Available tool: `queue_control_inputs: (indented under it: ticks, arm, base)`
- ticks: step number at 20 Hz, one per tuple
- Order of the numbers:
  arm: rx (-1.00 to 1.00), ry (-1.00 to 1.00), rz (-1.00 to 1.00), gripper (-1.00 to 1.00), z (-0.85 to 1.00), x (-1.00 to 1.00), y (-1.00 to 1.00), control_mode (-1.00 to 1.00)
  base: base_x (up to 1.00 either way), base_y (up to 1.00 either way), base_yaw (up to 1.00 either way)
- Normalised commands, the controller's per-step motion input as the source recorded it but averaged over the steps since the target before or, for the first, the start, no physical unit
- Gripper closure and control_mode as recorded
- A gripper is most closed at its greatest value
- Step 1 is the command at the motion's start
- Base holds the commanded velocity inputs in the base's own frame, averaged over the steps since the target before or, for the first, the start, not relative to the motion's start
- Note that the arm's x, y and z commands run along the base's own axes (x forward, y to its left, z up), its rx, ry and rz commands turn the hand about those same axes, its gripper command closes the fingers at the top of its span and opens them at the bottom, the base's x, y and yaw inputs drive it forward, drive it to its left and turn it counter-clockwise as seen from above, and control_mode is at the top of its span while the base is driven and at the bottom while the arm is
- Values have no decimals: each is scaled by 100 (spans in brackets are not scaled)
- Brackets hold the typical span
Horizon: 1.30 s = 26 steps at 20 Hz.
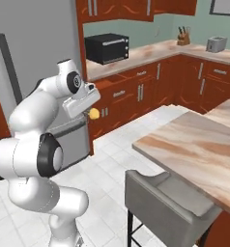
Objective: Organize the utensils by type. Pick up the wooden spoons from the counter and place them in the open cabinet. Then pick up the metallic utensils from the counter and place them in the open drawer.
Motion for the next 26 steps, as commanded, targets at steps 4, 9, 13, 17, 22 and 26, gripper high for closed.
queue_control_inputs:
  ticks: [4,9,13,17,22,26]
  arm:
    - [0,0,0,100,0,0,0,100]
    - [0,0,0,100,0,0,0,100]
    - [0,0,0,100,0,0,0,100]
    - [0,0,0,100,0,0,0,100]
    - [0,0,0,100,0,0,0,100]
    - [0,0,0,100,0,0,0,100]
  base:
    - [85,38,-34]
    - [87,39,-34]
    - [88,38,-32]
    - [83,31,-29]
    - [74,27,-15]
    - [83,26,-18]
